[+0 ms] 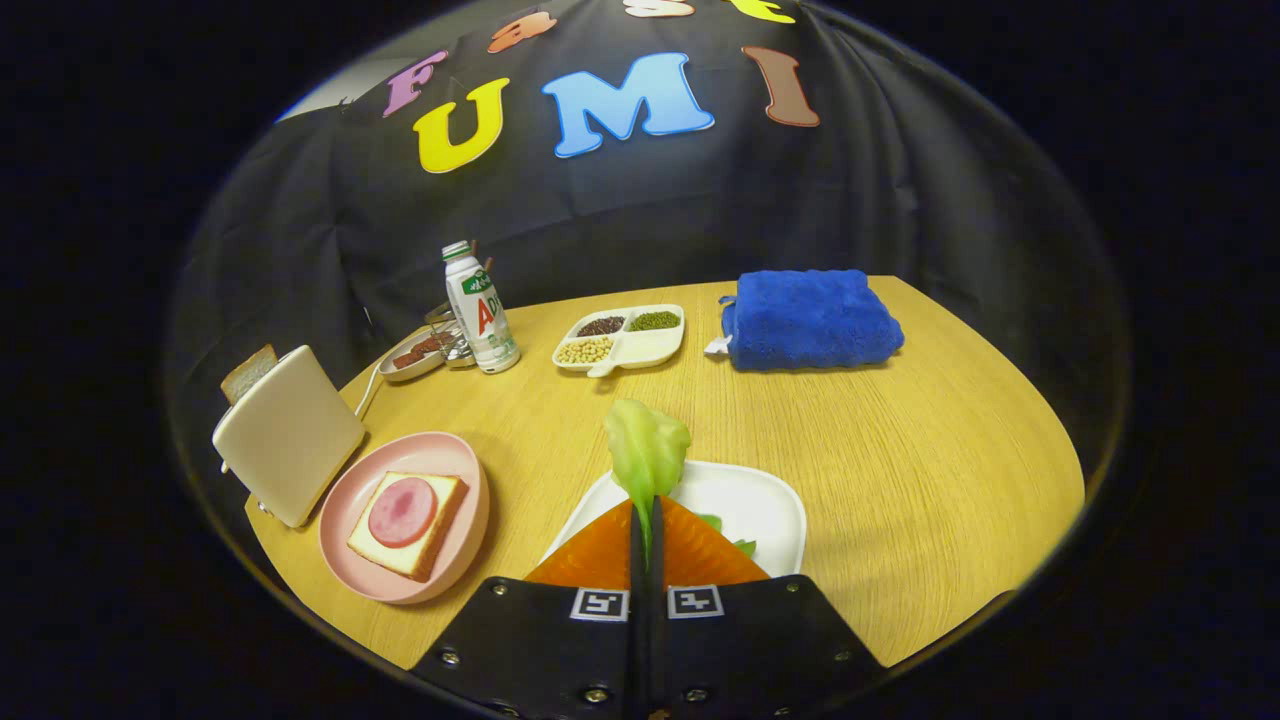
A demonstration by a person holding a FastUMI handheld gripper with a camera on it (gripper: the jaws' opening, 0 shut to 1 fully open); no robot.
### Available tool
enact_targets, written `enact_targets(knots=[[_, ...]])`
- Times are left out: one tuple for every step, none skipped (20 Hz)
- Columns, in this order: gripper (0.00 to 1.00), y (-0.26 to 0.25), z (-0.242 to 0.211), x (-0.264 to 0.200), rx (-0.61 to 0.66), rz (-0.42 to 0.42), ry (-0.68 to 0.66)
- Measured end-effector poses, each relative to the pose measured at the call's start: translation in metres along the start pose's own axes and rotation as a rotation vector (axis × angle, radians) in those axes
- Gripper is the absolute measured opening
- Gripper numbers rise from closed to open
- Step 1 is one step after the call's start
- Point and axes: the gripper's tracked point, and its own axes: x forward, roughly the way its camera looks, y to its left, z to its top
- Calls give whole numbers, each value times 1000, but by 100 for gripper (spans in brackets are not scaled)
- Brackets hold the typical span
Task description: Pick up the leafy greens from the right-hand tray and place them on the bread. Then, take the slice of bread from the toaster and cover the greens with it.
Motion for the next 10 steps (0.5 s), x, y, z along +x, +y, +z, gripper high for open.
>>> enact_targets(knots=[[0, 10, 7, -5, -14, 14, -15], [0, 20, 12, -10, -27, 32, -28], [0, 32, 18, -13, -46, 48, -39], [0, 46, 21, -15, -69, 67, -51], [0, 60, 24, -18, -88, 84, -55], [0, 75, 23, -16, -106, 107, -54], [0, 91, 23, -16, -123, 130, -53], [0, 106, 21, -12, -140, 149, -49], [0, 122, 16, -6, -158, 165, -41], [0, 134, 12, 0, -171, 177, -32]])
